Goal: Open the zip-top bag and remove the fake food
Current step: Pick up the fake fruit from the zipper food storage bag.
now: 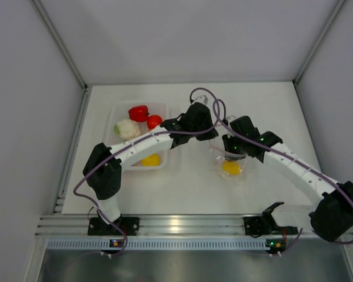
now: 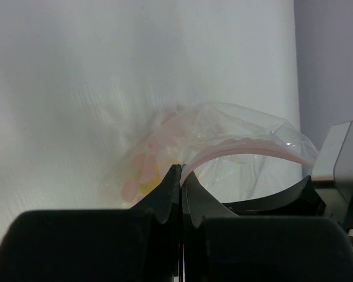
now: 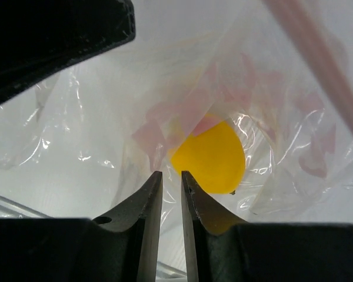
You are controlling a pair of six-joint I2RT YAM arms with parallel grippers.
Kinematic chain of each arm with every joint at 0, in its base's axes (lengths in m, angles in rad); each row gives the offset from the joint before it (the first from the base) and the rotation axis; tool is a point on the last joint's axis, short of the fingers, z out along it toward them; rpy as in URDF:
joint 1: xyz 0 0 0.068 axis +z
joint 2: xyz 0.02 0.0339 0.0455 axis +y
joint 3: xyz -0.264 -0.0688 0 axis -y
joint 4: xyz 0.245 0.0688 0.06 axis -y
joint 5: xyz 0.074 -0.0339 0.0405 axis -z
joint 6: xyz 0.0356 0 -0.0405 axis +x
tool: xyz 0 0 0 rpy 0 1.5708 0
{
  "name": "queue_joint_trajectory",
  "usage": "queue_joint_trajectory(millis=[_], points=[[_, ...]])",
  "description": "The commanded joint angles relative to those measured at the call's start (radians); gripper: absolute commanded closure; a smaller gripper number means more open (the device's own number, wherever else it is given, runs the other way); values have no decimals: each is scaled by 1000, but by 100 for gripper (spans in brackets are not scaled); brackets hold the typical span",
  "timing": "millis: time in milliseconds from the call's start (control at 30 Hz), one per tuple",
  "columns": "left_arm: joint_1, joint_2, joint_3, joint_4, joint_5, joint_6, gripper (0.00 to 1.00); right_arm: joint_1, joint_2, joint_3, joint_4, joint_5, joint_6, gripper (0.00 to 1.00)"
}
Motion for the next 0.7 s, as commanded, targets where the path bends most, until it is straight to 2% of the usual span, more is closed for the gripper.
queue_joint_trajectory(millis=[0,133,300,533,667], points=[[-5,-59,62,-36,-43,135,100,13,-65,-16,34,19,8,80],[-5,-59,85,-68,-82,164,100,16,-83,-39,17,54,-1,75],[-7,-27,110,-70,-39,164,100,18,-37,-67,57,84,-9,69],[-10,-41,79,-70,-66,184,100,18,21,-90,89,85,-14,52],[-8,-47,84,-80,-79,209,100,21,92,-105,108,101,-4,50]])
